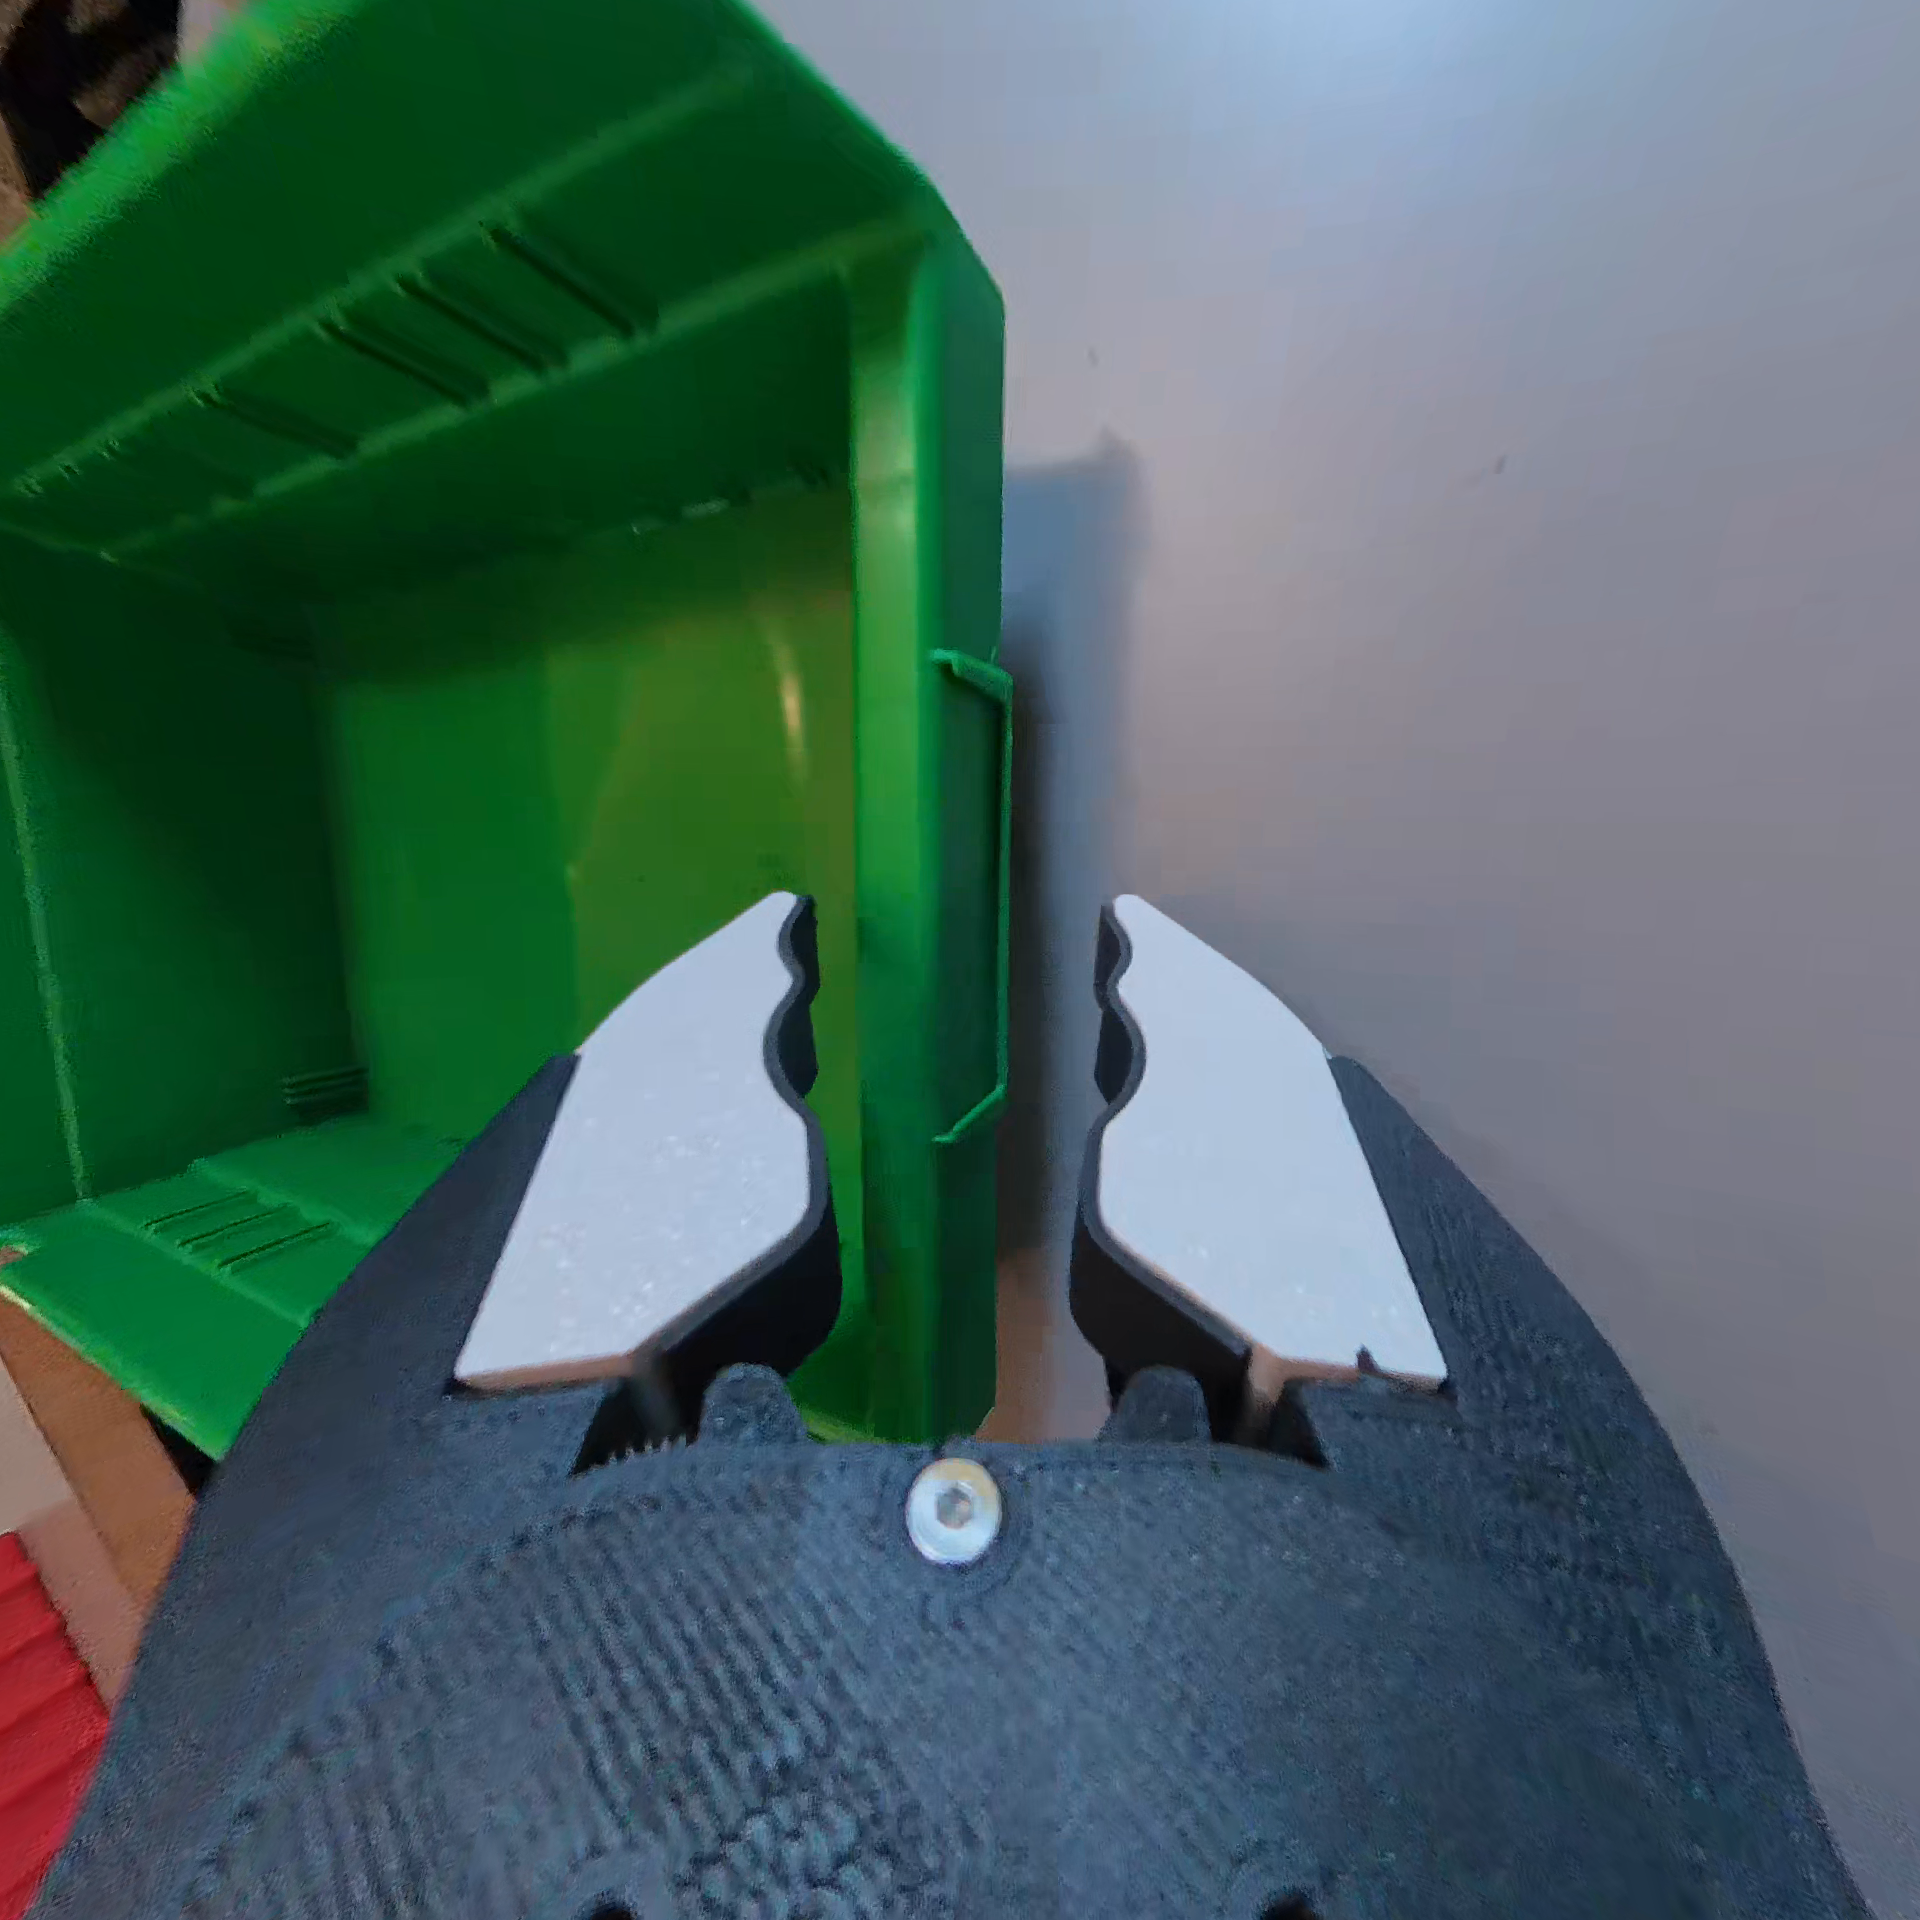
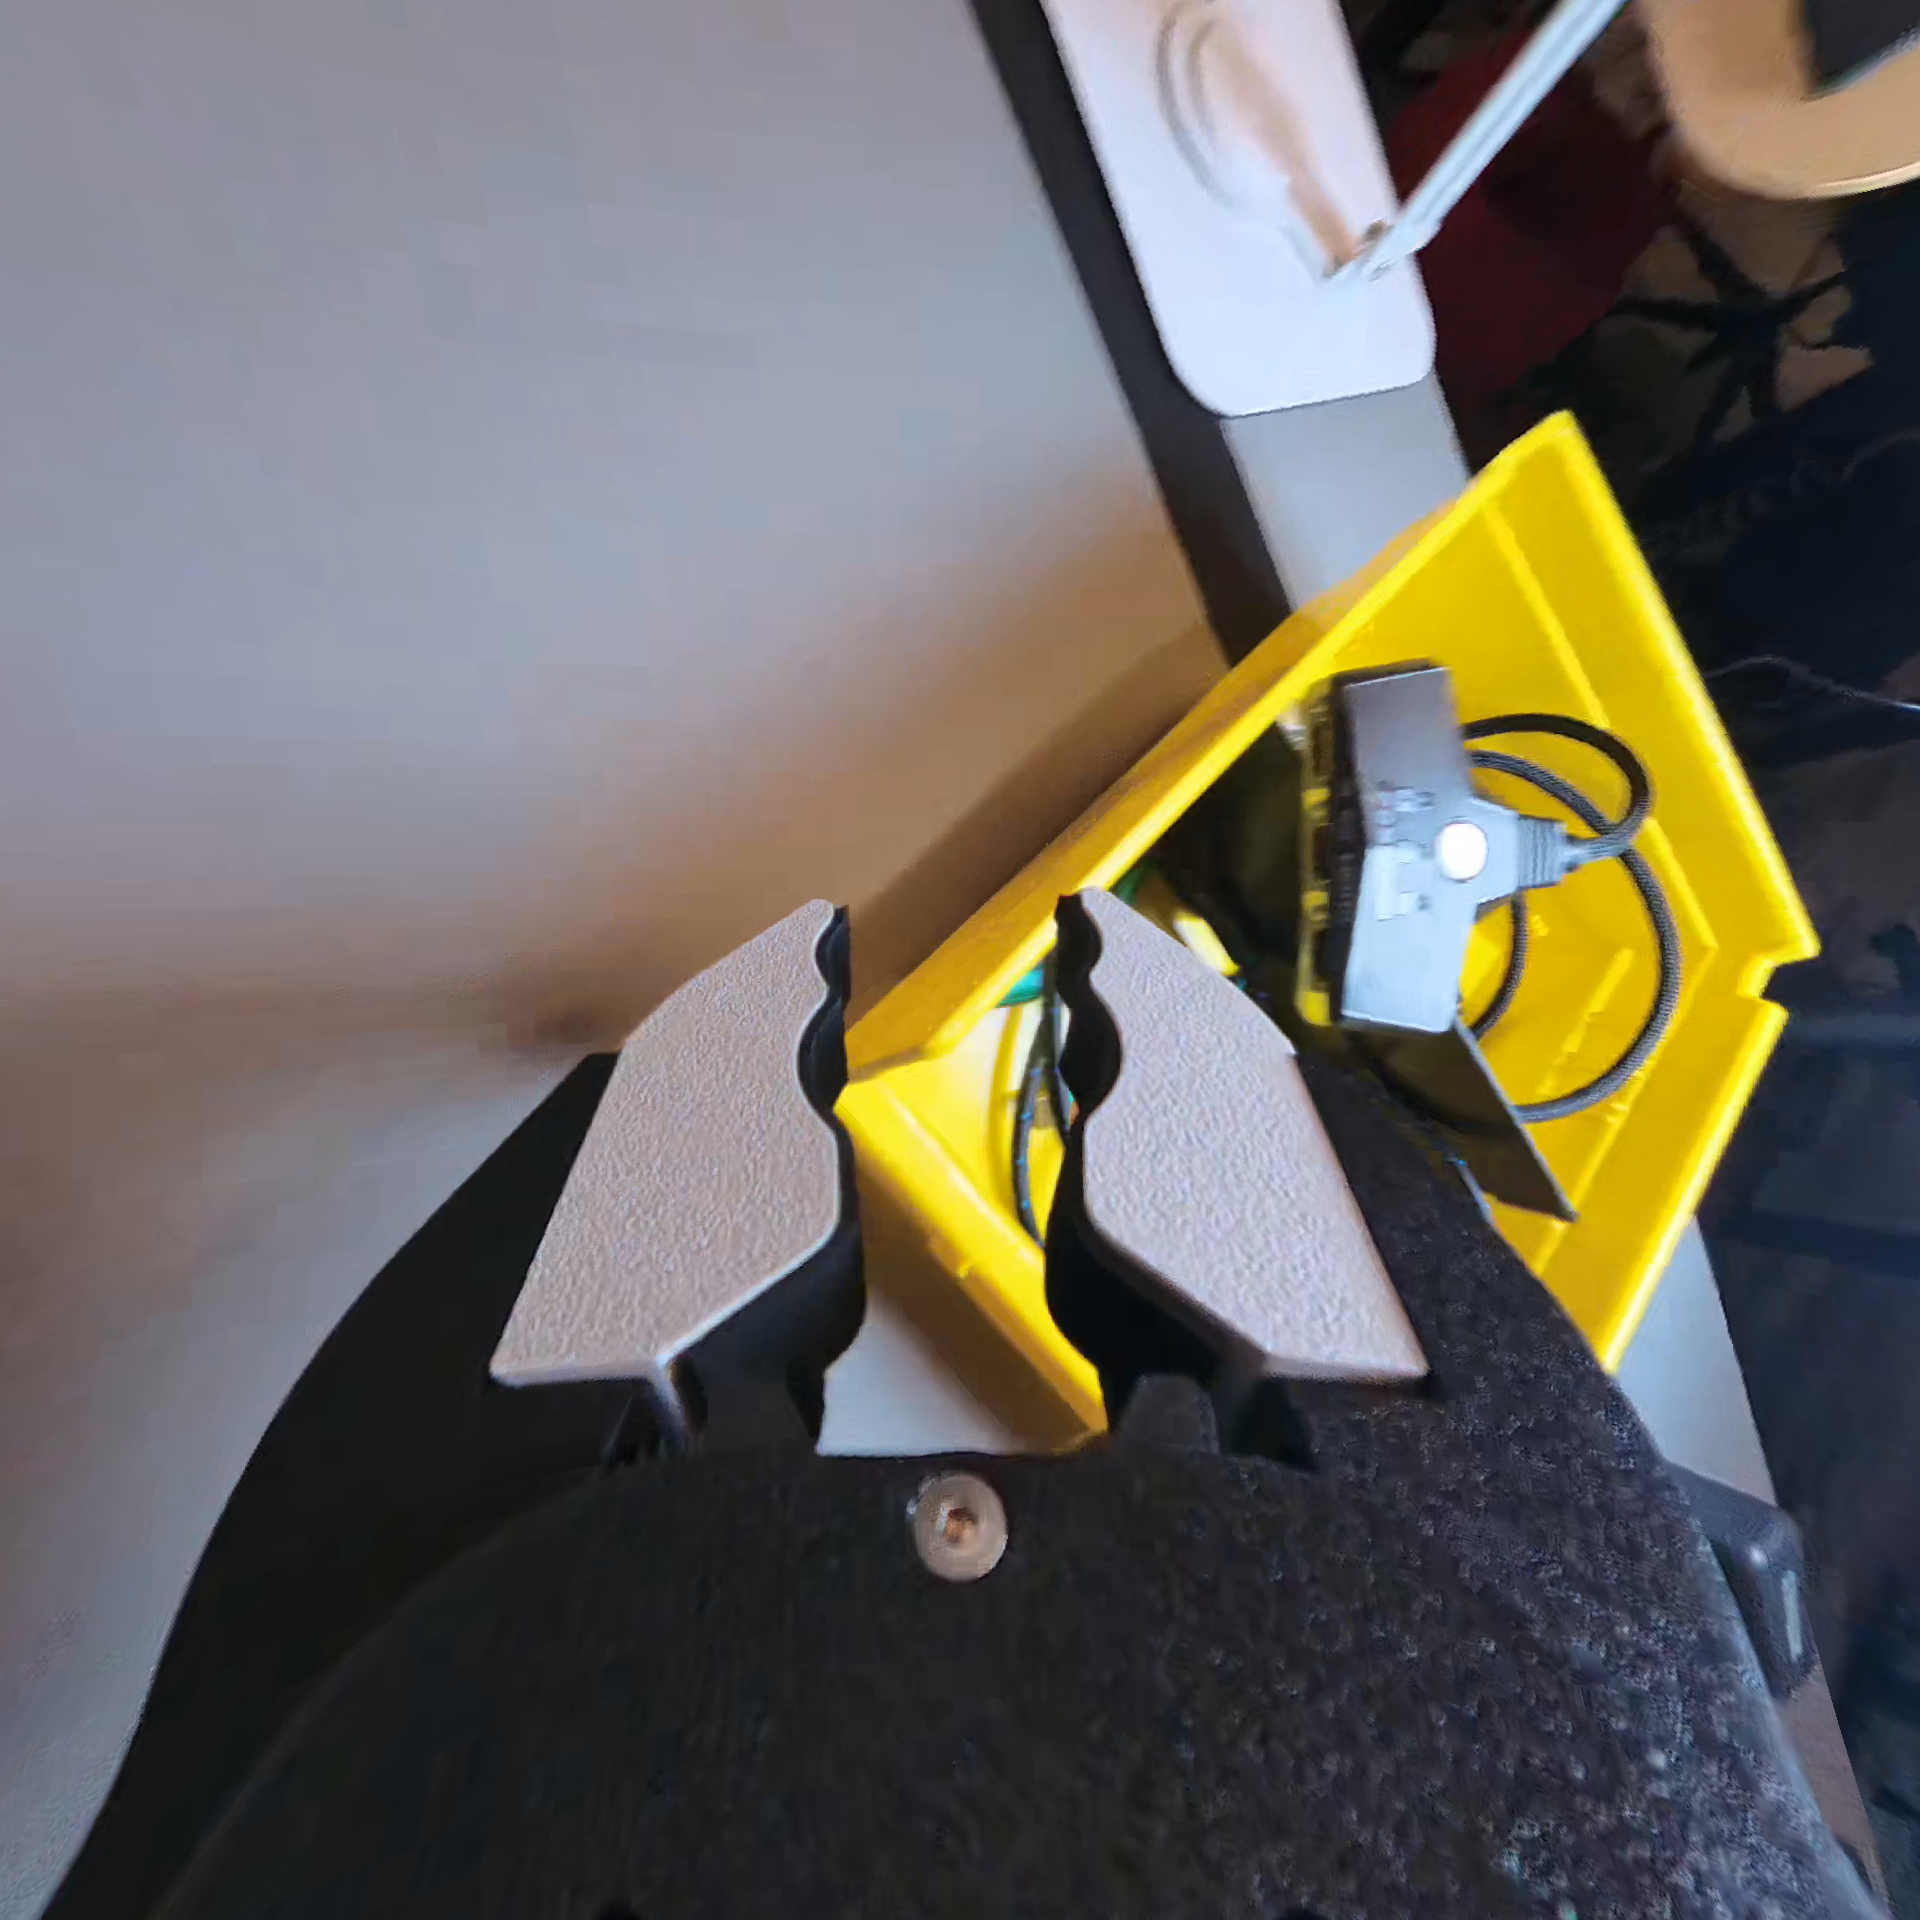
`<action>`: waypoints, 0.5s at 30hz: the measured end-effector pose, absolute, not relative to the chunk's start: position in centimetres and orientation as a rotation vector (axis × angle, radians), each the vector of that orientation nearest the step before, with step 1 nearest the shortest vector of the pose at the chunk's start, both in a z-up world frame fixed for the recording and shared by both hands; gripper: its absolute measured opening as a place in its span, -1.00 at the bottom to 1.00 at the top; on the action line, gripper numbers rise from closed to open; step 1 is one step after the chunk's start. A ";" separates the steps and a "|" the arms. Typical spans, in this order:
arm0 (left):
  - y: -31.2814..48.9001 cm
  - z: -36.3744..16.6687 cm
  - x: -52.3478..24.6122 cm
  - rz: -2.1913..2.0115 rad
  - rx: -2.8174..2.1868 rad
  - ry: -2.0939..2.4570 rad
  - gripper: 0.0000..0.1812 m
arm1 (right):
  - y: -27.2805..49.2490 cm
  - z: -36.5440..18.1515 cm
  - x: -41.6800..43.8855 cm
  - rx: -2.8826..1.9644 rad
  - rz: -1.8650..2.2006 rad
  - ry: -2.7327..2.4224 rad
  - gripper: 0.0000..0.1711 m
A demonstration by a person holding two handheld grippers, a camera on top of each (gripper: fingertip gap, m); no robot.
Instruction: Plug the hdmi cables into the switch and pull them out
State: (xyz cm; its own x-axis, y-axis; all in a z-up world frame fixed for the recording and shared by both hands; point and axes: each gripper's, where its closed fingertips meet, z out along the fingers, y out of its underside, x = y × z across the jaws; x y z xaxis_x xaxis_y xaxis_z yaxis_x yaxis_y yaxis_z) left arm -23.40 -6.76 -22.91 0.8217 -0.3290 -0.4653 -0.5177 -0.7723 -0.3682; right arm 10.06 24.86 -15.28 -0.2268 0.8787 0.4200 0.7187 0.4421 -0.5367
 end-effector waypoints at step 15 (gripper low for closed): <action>-7.3 -24.5 -21.4 0.584 -2.504 0.819 -0.68 | 24.0 -21.2 9.4 -1.176 -0.219 -2.257 -0.48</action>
